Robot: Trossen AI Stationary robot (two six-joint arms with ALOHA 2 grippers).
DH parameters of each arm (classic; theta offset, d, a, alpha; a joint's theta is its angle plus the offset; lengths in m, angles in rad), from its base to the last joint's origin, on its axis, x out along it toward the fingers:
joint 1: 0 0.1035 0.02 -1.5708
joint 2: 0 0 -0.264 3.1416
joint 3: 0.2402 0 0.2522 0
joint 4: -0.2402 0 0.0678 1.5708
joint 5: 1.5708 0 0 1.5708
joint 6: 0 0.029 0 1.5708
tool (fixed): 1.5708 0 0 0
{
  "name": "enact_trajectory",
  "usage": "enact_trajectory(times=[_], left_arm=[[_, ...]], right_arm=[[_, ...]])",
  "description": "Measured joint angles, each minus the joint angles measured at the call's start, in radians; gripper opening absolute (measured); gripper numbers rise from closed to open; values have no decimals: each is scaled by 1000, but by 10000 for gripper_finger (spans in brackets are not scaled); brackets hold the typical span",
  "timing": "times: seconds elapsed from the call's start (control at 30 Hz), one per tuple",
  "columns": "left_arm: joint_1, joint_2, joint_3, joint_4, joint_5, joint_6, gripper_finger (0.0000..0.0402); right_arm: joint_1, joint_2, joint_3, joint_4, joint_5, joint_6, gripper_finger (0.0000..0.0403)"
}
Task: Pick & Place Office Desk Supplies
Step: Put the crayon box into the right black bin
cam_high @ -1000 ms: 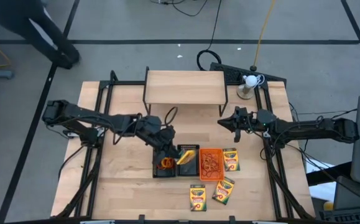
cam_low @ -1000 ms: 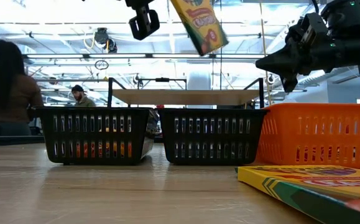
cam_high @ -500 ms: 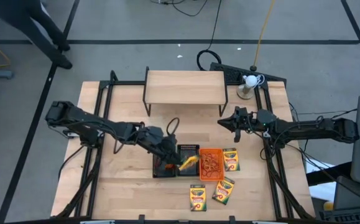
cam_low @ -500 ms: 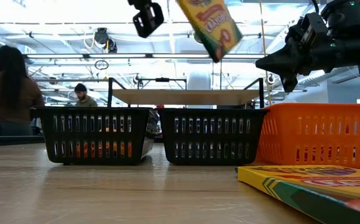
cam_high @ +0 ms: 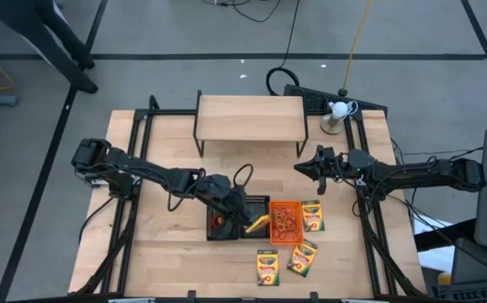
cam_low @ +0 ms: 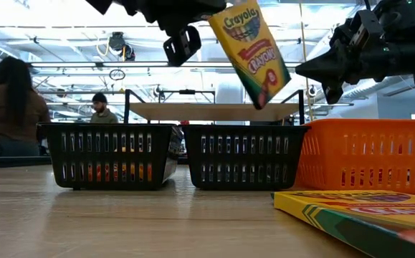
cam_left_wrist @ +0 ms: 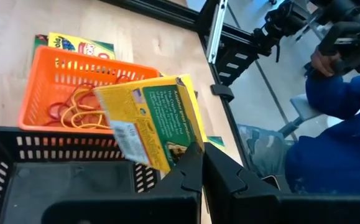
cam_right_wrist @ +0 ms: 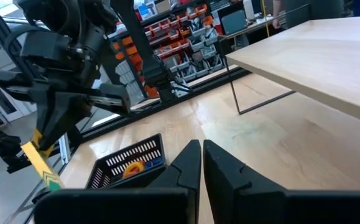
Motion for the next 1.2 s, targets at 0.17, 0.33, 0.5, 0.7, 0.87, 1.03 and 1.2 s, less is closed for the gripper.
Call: enact_trajectory(times=[0.17, 0.33, 0.5, 0.7, 0.87, 1.03, 1.2], left_arm=[[0, 0, 0, -64, 0, 20, 6], [10, 0, 0, -137, -3, -29, 36], [11, 0, 0, -151, 0, -30, 80], [23, 0, 0, -149, -1, -20, 142], [56, 0, 1, -122, -41, -22, 188], [93, 0, 1, -122, -159, 1, 217], [158, 0, 1, -121, -306, 91, 229]], right_arm=[[0, 0, 0, 7, 0, 0, 8], [0, 0, 0, 7, 0, 0, 8], [0, 0, 0, 7, 0, -1, 9], [0, 0, 0, 7, 0, -1, 8], [0, 0, 0, 7, 0, -1, 8], [0, 0, 0, 7, 0, -1, 8], [0, 0, 0, 7, 0, 2, 8]])
